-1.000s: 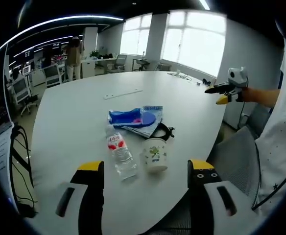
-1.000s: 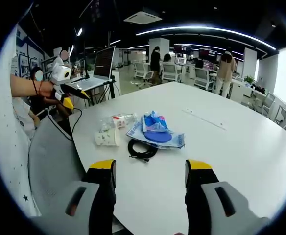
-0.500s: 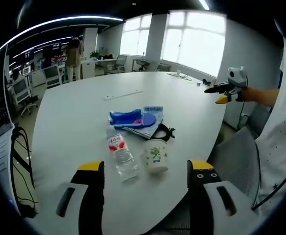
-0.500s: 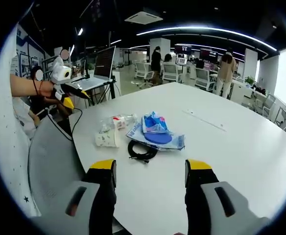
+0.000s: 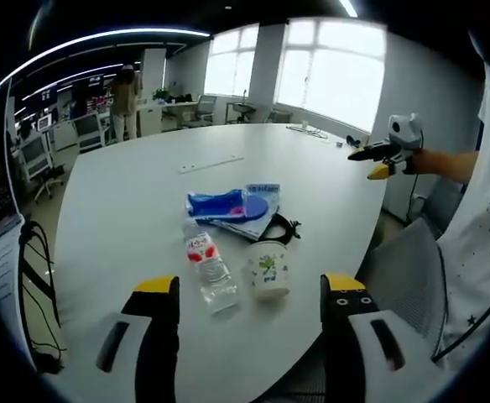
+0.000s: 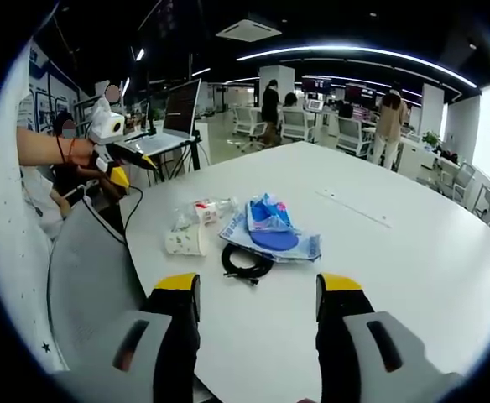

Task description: Arrange the tabletop items into an orderly group along one side of the table until the central work area is clear of visible clutter.

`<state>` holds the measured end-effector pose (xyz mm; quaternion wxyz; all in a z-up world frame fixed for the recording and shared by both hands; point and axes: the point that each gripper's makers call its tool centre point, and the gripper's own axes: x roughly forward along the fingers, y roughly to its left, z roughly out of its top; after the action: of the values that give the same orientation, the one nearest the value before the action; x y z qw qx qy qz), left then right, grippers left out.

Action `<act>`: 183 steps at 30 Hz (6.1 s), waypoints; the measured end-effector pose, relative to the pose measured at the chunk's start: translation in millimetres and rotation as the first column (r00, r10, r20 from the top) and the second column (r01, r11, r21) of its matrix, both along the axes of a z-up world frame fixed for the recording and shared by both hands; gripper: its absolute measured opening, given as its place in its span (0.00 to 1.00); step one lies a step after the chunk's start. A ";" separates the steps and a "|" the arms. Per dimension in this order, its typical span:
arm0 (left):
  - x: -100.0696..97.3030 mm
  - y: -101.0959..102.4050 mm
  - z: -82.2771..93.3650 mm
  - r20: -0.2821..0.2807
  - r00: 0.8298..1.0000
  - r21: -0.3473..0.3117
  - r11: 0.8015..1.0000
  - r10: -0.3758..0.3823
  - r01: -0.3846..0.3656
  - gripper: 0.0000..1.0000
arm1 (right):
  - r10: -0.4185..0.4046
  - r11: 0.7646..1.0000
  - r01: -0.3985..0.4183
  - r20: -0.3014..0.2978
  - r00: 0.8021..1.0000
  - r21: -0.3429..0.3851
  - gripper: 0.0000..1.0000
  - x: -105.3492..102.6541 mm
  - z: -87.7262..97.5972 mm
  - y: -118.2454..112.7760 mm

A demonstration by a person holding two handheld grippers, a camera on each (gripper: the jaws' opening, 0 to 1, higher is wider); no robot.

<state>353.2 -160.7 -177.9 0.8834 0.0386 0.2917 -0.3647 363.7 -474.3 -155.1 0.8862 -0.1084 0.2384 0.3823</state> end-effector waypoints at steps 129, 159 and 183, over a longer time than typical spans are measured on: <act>188.7 -54.8 -48.5 0.019 0.993 -0.072 0.990 -0.120 0.121 0.61 | -0.229 0.972 0.233 -0.169 0.959 0.006 0.36 143.4 -73.4 111.4; 231.8 -71.3 -79.9 -0.012 0.992 -0.066 0.990 -0.127 0.125 0.56 | -0.369 0.927 0.372 -0.265 0.891 -0.040 0.34 162.8 -115.4 125.7; 257.5 -78.0 -112.7 -0.055 0.991 -0.024 0.992 -0.123 0.122 0.49 | -0.428 0.899 0.433 -0.314 0.847 -0.058 0.31 174.1 -134.0 128.8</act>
<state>610.6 -238.7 -290.7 0.8512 0.0372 0.3098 -0.4220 537.8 -345.5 -289.1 0.8996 0.0174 0.3939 0.1881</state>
